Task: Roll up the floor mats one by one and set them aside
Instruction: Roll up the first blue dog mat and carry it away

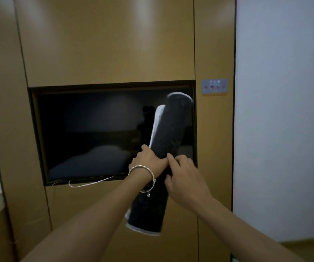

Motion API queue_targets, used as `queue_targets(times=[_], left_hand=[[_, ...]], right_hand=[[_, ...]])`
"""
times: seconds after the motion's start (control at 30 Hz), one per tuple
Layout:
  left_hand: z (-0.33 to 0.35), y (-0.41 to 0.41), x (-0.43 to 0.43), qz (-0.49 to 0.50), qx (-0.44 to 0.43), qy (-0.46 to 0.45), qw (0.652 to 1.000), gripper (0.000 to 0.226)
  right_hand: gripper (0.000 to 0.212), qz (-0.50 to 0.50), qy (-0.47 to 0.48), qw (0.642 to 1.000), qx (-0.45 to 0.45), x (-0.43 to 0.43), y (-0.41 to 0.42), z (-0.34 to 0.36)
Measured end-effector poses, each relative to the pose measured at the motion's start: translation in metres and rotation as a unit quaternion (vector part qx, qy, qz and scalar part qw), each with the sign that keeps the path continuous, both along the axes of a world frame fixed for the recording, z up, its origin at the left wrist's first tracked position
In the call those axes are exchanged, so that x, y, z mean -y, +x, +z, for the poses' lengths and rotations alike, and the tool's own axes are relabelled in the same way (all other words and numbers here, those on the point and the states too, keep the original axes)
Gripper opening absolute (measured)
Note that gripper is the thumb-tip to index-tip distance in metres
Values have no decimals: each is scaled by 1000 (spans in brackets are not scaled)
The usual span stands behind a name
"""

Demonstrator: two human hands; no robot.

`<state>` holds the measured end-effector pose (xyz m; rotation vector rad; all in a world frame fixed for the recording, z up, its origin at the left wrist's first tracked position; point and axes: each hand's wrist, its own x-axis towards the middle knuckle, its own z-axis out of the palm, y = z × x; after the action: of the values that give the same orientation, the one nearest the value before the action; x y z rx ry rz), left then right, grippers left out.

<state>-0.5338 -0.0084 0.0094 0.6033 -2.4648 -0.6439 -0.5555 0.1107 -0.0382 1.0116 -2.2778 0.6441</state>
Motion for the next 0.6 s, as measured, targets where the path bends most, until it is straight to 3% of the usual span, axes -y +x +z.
queue_targets(times=[0.1, 0.2, 0.3, 0.43, 0.5, 0.53, 0.6], left_hand=[[-4, -15, -5, -30, -66, 229, 971, 73], [-10, -25, -4, -85, -142, 442, 882, 65], [-21, -37, -2, -103, -163, 516, 834, 59], [-29, -59, 18, -119, -166, 574, 793, 53], [-29, -67, 43, -151, -130, 538, 819, 44], [-30, -71, 56, -175, -101, 469, 860, 39], [-29, -76, 89, -222, -31, 190, 956, 30]], right_hand=[[80, 35, -17, 993, 108, 3, -5, -1], [96, 44, -15, 987, 152, 8, -23, -8], [104, -1, -26, 993, 116, 15, -45, -11], [108, -94, 73, 993, 25, 36, -74, 1], [101, -122, 105, 987, 9, 51, -91, 10], [98, -127, 112, 985, 12, 58, -98, 14], [92, -138, 120, 983, 18, 70, -110, 18]])
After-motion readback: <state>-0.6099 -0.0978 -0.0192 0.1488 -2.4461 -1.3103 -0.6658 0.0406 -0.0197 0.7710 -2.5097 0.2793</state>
